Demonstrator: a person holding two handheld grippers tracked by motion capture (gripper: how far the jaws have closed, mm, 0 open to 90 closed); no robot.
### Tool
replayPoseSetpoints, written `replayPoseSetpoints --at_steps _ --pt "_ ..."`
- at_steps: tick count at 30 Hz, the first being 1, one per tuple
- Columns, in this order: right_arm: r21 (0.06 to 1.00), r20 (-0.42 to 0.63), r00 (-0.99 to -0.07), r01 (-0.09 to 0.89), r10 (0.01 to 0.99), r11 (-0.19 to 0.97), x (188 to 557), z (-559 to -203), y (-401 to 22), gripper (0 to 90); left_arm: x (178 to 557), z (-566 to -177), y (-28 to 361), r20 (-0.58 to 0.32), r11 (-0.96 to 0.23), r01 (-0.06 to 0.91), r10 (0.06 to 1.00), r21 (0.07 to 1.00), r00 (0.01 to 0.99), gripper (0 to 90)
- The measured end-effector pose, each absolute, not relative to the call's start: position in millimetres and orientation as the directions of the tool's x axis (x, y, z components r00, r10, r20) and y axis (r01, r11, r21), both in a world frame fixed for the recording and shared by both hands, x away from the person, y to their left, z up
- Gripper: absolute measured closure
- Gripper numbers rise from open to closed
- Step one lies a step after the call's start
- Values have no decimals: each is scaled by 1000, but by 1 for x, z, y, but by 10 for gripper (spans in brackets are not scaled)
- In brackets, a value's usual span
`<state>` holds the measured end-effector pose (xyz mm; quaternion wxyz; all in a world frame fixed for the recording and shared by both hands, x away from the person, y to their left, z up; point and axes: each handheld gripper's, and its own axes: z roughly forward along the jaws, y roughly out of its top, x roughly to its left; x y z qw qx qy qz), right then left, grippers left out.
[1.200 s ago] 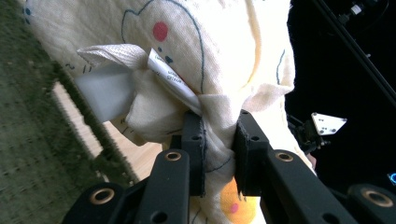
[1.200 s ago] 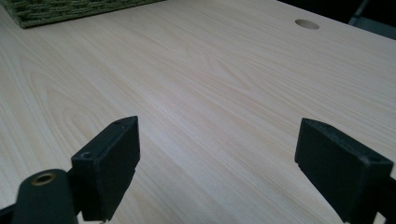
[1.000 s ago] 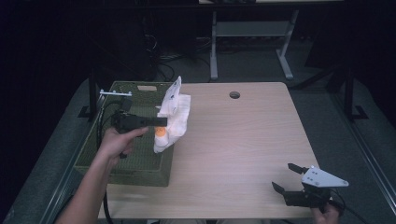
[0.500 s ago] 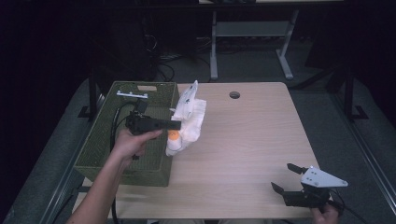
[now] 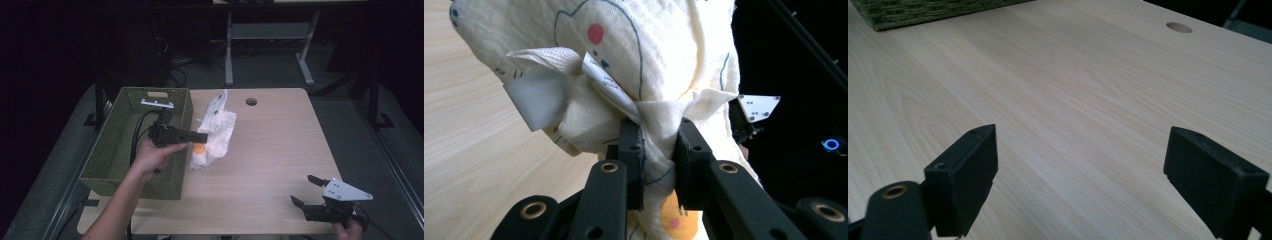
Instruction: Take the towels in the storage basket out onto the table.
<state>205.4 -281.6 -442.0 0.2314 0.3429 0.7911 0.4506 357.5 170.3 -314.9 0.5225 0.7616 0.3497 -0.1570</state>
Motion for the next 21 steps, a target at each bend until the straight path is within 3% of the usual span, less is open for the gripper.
replayPoseSetpoints --at_steps 21 --pt "873 -61 -665 326 744 363 207 -442 -282 137 364 -337 123 -625 -246 706 335 664 705 773"
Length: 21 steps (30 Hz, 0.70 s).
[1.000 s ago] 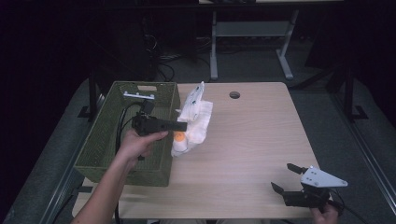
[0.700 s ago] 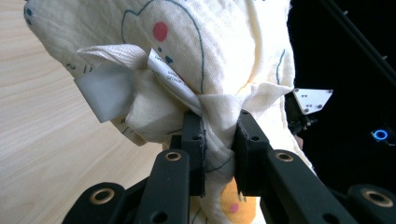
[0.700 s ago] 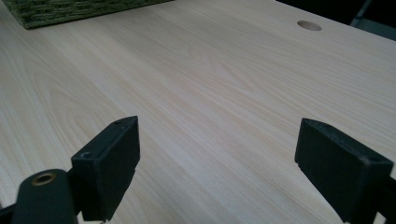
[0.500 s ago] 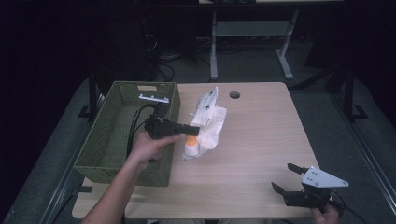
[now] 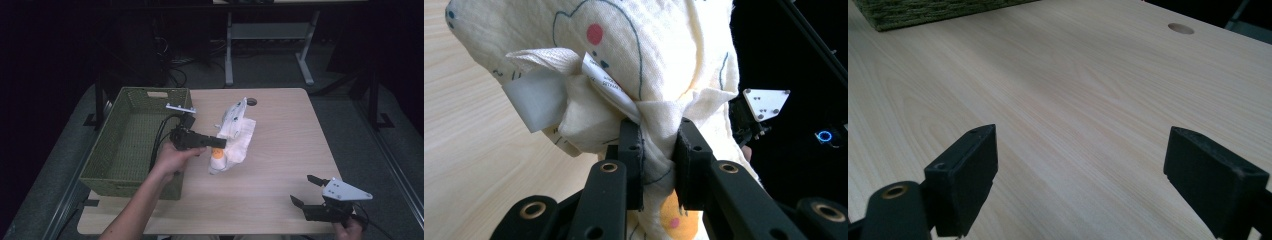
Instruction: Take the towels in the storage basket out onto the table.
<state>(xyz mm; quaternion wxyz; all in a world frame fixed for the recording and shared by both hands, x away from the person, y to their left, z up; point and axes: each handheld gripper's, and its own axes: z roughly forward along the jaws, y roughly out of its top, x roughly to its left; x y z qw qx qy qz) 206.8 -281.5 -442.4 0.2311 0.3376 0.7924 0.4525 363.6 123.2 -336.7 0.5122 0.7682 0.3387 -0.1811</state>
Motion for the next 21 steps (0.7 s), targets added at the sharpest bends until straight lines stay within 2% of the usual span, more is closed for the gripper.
replayPoseSetpoints --at_steps 21 --pt "871 -55 -663 334 747 360 207 -442 -283 137 373 -351 90 -629 -270 709 331 652 704 773"
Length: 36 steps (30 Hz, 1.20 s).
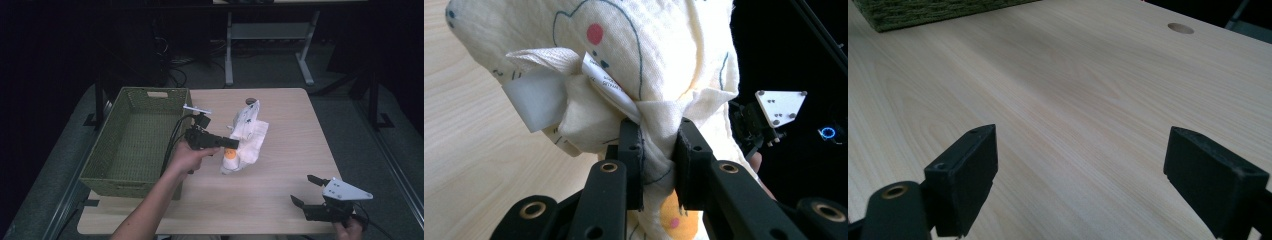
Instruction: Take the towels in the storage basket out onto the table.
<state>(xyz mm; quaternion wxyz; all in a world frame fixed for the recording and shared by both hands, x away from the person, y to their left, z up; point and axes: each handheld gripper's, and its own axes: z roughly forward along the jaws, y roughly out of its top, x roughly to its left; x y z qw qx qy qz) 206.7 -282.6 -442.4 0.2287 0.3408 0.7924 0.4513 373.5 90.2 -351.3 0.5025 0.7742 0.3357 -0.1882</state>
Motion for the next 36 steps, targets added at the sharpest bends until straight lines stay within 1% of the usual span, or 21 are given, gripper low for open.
replayPoseSetpoints --at_steps 15,36 --pt "873 -53 -666 330 744 358 206 -442 -283 137 380 -365 71 -638 -274 718 333 640 695 771" --pt "877 -50 -665 328 745 352 206 -442 -282 137 386 -386 56 -622 -279 738 406 614 670 763"
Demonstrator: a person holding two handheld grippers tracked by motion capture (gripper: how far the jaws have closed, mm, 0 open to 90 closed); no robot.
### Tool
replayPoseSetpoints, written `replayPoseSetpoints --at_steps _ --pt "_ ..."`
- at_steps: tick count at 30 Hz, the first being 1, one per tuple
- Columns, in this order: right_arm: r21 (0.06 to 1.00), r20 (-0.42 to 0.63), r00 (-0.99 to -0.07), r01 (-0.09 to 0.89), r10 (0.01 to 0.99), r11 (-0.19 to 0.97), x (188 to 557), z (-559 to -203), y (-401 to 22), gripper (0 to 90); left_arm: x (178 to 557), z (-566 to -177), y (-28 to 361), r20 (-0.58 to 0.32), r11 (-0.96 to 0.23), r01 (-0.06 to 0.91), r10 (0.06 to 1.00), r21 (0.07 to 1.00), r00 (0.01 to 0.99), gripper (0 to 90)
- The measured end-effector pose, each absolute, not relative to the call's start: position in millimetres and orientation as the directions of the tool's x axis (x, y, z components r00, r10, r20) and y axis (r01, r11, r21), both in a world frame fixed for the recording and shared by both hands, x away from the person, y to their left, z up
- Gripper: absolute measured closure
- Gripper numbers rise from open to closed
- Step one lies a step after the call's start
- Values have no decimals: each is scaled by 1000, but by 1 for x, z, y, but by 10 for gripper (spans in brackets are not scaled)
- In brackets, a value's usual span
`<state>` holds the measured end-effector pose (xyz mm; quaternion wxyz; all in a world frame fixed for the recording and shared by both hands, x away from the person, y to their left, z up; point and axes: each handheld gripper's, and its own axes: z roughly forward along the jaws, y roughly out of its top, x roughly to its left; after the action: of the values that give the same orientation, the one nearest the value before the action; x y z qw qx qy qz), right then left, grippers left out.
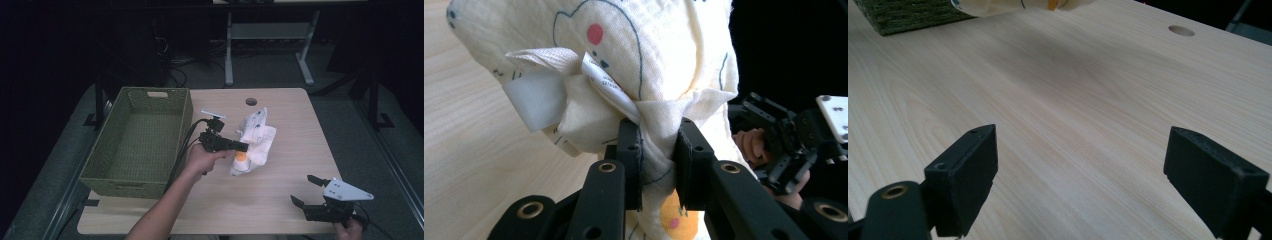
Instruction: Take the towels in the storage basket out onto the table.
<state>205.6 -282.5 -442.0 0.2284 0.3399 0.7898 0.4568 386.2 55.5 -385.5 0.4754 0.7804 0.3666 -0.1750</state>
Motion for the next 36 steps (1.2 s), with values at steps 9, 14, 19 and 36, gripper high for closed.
replayPoseSetpoints --at_steps 9,14,19,36 --pt "877 -49 -666 328 744 352 206 -442 -283 137 384 -405 35 -612 -282 762 466 582 640 764" --pt "879 -50 -666 324 744 350 206 -442 -284 137 385 -416 27 -607 -285 773 489 567 626 759" --pt "879 -49 -668 325 743 349 206 -442 -284 137 387 -422 23 -614 -271 781 496 562 614 755" --pt "879 -53 -674 319 737 355 206 -441 -282 137 386 -445 17 -602 -246 795 541 555 588 630"
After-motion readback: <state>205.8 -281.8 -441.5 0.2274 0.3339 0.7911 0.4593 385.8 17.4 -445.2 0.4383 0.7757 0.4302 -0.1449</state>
